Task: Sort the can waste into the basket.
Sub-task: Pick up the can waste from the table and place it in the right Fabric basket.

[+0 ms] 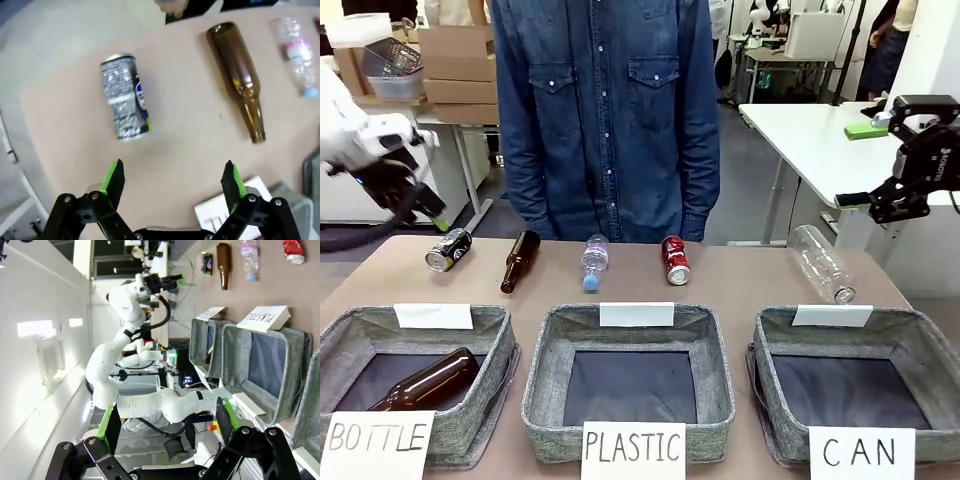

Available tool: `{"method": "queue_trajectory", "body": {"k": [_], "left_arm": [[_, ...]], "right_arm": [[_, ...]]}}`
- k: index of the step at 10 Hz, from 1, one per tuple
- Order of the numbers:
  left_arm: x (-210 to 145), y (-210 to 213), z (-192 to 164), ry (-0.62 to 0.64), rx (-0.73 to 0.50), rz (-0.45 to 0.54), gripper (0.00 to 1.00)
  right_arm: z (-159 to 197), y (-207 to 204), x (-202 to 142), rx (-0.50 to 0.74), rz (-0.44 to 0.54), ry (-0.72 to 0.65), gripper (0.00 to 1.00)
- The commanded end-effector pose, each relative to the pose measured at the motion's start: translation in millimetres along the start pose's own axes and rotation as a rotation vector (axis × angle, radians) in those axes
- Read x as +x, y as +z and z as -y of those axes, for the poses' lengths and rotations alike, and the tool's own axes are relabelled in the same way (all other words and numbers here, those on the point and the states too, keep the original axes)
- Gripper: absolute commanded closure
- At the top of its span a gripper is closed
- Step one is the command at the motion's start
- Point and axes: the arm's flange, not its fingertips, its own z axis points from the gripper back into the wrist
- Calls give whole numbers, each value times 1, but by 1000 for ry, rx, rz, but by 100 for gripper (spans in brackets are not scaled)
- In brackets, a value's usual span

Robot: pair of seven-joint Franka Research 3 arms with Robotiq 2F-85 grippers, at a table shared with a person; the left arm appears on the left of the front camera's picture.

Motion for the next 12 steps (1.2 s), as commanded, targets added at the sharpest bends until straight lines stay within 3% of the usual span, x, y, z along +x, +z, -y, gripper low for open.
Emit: {"method": "queue_trajectory", "body": {"k": [1,3,5,12], "left_arm": [[9,-47,-12,-3,-17,19,0],[21,-80,-23,-10,77,43,0],[32,-85,-31,13,149,62,0],[46,-96,-52,48,137,50,0]], "right_arm": [[-1,-1,3,23,4,23,0],[-1,-1,3,23,4,23,0],[-1,-1,3,23,4,23,0],[-1,-1,3,23,4,23,0]]}}
